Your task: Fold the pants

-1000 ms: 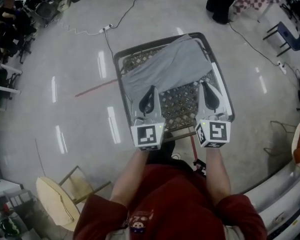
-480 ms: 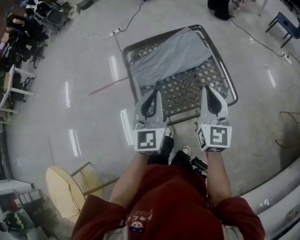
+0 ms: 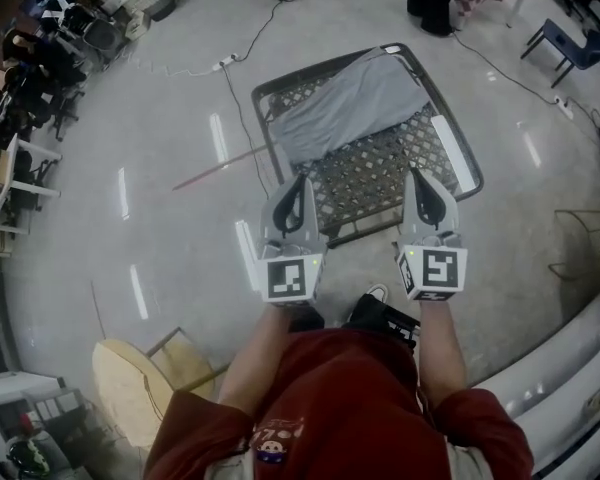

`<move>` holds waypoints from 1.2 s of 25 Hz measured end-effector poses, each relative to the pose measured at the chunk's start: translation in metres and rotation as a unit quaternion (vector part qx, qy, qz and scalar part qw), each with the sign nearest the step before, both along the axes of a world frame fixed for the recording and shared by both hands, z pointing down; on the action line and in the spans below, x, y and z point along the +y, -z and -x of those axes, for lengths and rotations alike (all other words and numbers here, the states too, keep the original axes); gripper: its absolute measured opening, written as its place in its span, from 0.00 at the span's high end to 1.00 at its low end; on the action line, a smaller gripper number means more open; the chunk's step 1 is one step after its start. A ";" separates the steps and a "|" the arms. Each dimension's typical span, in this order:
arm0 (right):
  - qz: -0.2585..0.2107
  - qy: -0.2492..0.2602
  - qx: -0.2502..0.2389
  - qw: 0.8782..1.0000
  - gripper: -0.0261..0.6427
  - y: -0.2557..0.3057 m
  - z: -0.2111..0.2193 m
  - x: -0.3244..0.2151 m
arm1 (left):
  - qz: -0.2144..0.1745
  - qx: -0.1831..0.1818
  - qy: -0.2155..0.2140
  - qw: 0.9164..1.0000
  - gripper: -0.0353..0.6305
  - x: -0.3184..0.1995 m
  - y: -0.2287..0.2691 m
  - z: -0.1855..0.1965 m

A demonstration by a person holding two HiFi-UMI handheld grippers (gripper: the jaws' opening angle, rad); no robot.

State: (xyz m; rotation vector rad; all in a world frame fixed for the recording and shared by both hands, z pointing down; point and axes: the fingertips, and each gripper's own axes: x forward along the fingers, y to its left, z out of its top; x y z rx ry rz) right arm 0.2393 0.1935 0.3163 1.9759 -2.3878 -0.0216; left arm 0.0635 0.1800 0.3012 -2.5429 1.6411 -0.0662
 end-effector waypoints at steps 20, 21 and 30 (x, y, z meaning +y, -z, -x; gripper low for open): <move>0.006 -0.046 0.062 0.997 0.96 0.011 0.266 -0.049 | -0.031 0.014 -0.052 0.998 0.94 -0.066 0.004 0.275; 0.007 -0.052 0.065 0.997 0.96 0.011 0.270 -0.050 | -0.031 0.012 -0.060 0.998 0.94 -0.069 0.004 0.278; 0.021 -0.096 0.088 0.991 0.96 0.004 0.276 -0.070 | -0.021 0.011 -0.116 0.993 0.94 -0.110 -0.007 0.282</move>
